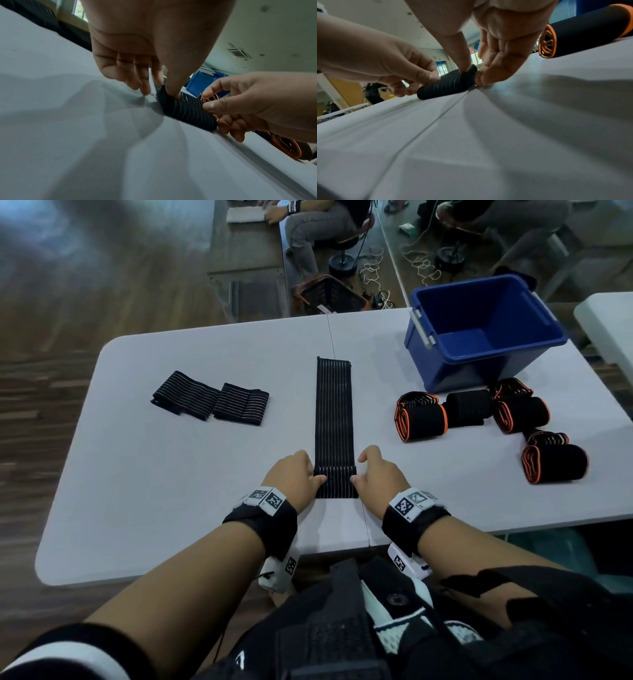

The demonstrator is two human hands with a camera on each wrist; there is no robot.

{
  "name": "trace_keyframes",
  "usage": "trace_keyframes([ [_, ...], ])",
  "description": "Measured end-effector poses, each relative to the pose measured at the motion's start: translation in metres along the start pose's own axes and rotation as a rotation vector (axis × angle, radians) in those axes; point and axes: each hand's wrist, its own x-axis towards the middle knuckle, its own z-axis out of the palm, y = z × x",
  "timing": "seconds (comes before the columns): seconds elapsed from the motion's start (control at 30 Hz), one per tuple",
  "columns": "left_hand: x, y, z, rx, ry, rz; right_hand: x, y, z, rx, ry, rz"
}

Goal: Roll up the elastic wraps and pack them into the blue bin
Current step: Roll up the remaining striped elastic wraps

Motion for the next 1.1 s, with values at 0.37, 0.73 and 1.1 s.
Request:
trace_keyframes([
  [0.37, -0.01, -0.009, 0.002, 0.153, -0.002, 0.27, -0.005, 0.005, -0.001, -0.205, -0.098, -0.212],
  [0.73, -0.009, -0.025, 0.004, -0.113, -0.044, 0.171, 0.005, 0.017, 0.004, -0.062, -0.155, -0.102],
  [1.1, 0.006, -0.018, 0.002, -0.39, -0.069, -0.015, 0.02, 0.008, -0.002, 0.206, -0.096, 0.035],
])
